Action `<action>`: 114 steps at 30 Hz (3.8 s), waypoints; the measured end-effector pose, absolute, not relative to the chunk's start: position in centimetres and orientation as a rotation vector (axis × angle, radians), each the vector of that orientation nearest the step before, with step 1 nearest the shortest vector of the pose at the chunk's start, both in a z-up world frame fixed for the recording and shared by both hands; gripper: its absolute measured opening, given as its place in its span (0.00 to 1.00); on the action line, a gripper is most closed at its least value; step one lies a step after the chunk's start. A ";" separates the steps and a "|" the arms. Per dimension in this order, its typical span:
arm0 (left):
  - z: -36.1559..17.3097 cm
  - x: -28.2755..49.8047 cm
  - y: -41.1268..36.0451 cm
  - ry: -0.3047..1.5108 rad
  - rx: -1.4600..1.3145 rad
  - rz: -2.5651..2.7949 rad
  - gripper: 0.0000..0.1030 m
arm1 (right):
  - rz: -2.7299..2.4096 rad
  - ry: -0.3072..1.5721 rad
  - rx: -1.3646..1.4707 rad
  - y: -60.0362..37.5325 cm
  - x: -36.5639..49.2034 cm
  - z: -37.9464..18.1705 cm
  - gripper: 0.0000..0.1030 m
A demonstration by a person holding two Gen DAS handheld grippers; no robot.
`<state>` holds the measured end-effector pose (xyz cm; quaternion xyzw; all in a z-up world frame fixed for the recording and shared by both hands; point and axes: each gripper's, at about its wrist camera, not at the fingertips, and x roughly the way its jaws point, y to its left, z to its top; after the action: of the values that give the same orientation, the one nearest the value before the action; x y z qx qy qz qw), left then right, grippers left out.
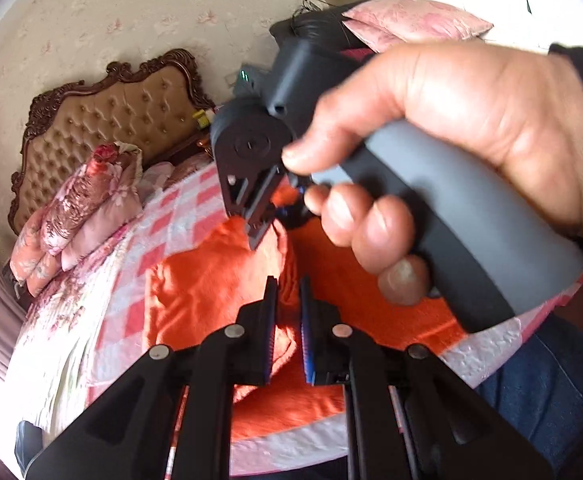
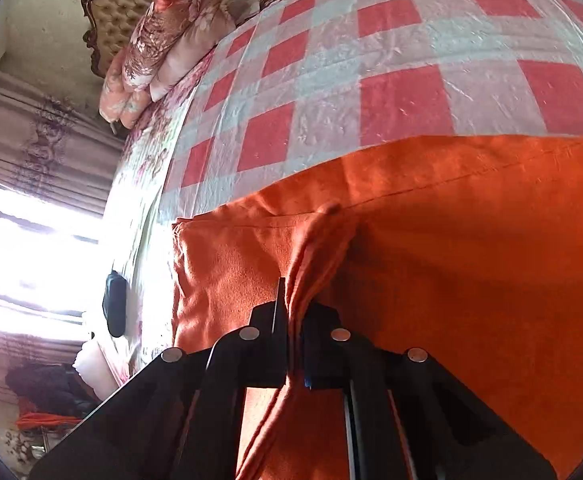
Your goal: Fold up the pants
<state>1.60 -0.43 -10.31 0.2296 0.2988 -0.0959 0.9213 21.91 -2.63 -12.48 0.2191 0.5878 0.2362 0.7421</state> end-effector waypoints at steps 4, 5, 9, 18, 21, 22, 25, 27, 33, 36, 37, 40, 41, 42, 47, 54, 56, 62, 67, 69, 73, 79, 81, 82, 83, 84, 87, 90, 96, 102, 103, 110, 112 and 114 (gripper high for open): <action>-12.0 1.1 -1.1 0.625 0.504 -0.210 0.42 | 0.528 1.268 0.491 -3.4 21.6 -13.2 0.06; -12.4 1.0 -1.2 0.624 0.515 -0.206 0.43 | 0.537 1.263 0.498 -3.5 21.5 -13.3 0.06; -13.6 0.6 -1.7 0.621 0.558 -0.191 0.43 | 0.547 1.261 0.510 -3.3 21.7 -13.4 0.06; -14.2 1.0 -2.0 0.644 0.565 -0.201 0.40 | 0.552 1.269 0.496 -3.3 21.6 -13.4 0.06; -14.3 1.1 -2.4 0.667 0.570 -0.222 0.16 | 0.557 1.271 0.495 -3.3 21.5 -13.2 0.06; -14.4 1.1 -2.5 0.667 0.583 -0.218 0.12 | 0.559 1.269 0.492 -3.2 21.5 -13.2 0.06; -13.3 0.6 -2.8 0.633 0.598 -0.223 0.12 | 0.564 1.256 0.477 -3.2 21.5 -12.5 0.06; -12.3 0.2 -3.4 0.600 0.607 -0.241 0.12 | 0.559 1.221 0.457 -3.8 21.1 -11.3 0.06; -13.5 0.2 -5.4 0.625 0.642 -0.317 0.12 | 0.495 1.210 0.414 -6.3 20.6 -11.7 0.10; -14.0 0.4 -5.4 0.639 0.644 -0.322 0.12 | 0.477 1.198 0.439 -7.6 20.7 -12.4 0.16; -14.1 0.6 -5.3 0.641 0.642 -0.322 0.12 | 0.481 1.194 0.434 -7.6 20.9 -12.4 0.16; -14.2 0.8 -4.9 0.634 0.644 -0.321 0.12 | 0.482 1.181 0.423 -7.6 21.2 -12.4 0.16; -14.2 0.9 -4.9 0.632 0.644 -0.319 0.12 | 0.476 1.177 0.425 -7.6 21.5 -12.4 0.16; -14.2 0.9 -4.8 0.626 0.644 -0.317 0.12 | 0.470 1.171 0.423 -7.5 21.6 -12.3 0.14; -13.9 0.5 -5.2 0.613 0.626 -0.331 0.11 | 0.422 1.116 0.311 -7.2 21.0 -10.7 0.07; -14.1 0.7 -5.2 0.621 0.622 -0.347 0.11 | 0.385 1.128 0.263 -7.5 20.9 -11.7 0.08; -14.2 0.9 -5.2 0.622 0.624 -0.348 0.11 | 0.382 1.113 0.247 -7.3 20.7 -11.5 0.08; -14.5 0.9 -5.2 0.640 0.611 -0.367 0.12 | 0.347 1.086 0.172 -6.7 20.1 -11.4 0.08; -14.3 1.2 -4.7 0.651 0.574 -0.383 0.12 | 0.333 1.067 0.116 -6.3 19.8 -11.5 0.07; -14.1 1.2 -4.6 0.644 0.567 -0.383 0.12 | 0.324 1.060 0.108 -6.2 19.7 -11.3 0.07; -14.0 1.2 -4.8 0.639 0.554 -0.387 0.12 | 0.317 1.043 0.091 -6.2 19.6 -10.8 0.07; -14.7 1.6 -5.0 0.654 0.546 -0.393 0.15 | 0.298 1.039 0.084 -6.5 19.6 -10.8 0.08; -14.3 1.6 -4.8 0.653 0.524 -0.403 0.16 | 0.294 1.061 0.065 -6.4 19.7 -11.5 0.08; -13.9 1.6 -4.6 0.654 0.504 -0.416 0.21 | 0.293 1.053 0.062 -6.4 19.7 -11.5 0.09; -13.3 1.5 -4.1 0.650 0.477 -0.427 0.33 | 0.285 1.049 0.057 -6.4 19.5 -11.4 0.14; -12.7 1.3 -3.4 0.646 0.442 -0.430 0.40 | 0.268 1.037 0.054 -6.5 19.3 -11.0 0.18; -10.0 0.2 0.7 0.616 0.326 -0.374 0.48 | 0.171 0.972 0.019 -7.2 18.2 -9.1 0.26; -8.2 0.6 6.8 0.622 0.163 -0.236 0.52 | 0.137 0.917 0.021 -7.5 15.8 -6.9 0.45; -9.0 4.5 15.5 0.740 -0.046 -0.079 0.21 | 0.270 0.917 -0.062 -2.0 12.5 -7.6 0.52; -12.9 7.3 15.7 0.836 -0.022 -0.163 0.04 | 0.200 1.020 -0.137 -1.6 12.8 -11.5 0.53; -13.4 7.4 15.6 0.834 0.005 -0.156 0.04 | 0.204 1.009 -0.146 -1.6 12.5 -11.5 0.53; -12.1 7.2 16.2 0.773 0.024 -0.138 0.03 | 0.178 0.986 -0.178 -1.9 12.1 -11.9 0.69; -11.7 7.3 14.6 0.771 0.045 -0.206 0.04 | 0.182 1.004 -0.145 -2.5 12.4 -12.1 0.73; -12.9 7.7 13.9 0.819 0.075 -0.216 0.04 | 0.181 1.014 -0.126 -2.9 12.7 -12.2 0.76</action>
<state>7.71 13.88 -12.90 0.0366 0.3972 -0.1049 0.9110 12.74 -2.94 -12.19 -0.0603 0.4847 0.0865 0.8683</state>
